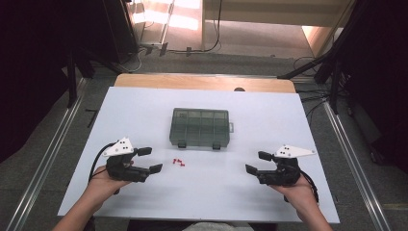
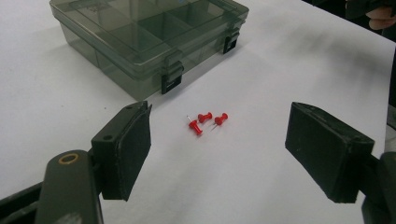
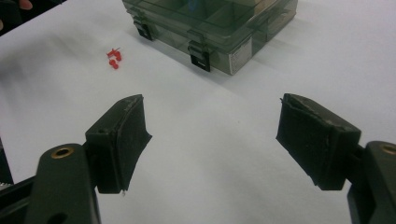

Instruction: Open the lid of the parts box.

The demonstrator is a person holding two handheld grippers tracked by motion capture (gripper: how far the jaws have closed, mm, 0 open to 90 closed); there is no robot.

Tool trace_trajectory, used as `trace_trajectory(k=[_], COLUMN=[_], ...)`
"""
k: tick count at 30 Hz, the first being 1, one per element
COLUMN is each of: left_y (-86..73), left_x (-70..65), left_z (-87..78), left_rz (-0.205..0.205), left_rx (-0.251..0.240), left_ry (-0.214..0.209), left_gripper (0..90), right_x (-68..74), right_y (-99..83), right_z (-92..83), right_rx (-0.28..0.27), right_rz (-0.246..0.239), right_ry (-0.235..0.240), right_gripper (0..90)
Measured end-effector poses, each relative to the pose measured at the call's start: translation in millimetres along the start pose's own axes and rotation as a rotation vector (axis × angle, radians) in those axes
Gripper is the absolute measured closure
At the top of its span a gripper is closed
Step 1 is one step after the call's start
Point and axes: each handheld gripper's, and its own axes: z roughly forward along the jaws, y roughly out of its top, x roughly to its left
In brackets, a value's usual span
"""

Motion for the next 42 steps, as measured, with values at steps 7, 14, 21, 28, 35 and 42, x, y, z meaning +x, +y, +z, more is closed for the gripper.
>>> trace_trajectory(k=[7, 14, 21, 28, 35, 42], left_y=[-1.6, -3.0, -4.7, -6.5, -6.9, -7.6], left_x=[0.1, -0.5, 1.7, 0.5, -2.4, -0.5], left_z=[-3.1, -4.8, -9.1, -10.1, -8.8, -9.7], left_rz=[-0.002, -0.004, -0.023, -0.036, -0.028, -0.028], left_rx=[-0.002, 0.000, -0.016, -0.015, -0.014, -0.014], left_ry=[0.016, 0.039, 0.063, 0.061, 0.061, 0.072], left_gripper=[22.3, 22.3, 22.3, 22.3, 22.3, 22.3], right_x=[-1.6, -2.7, -4.0, -3.5, -4.5, -3.5], right_y=[3.9, 7.5, 10.5, 16.1, 22.2, 30.3], right_z=[3.7, 6.9, 13.7, 20.7, 27.7, 38.1], right_rx=[-0.011, -0.025, 0.004, -0.005, -0.021, -0.049], right_rz=[0.006, 0.013, 0.013, 0.018, 0.014, 0.016], right_ry=[0.002, 0.014, -0.002, 0.015, 0.020, 0.019], right_gripper=[24.8, 24.8, 25.3, 25.2, 24.7, 21.9])
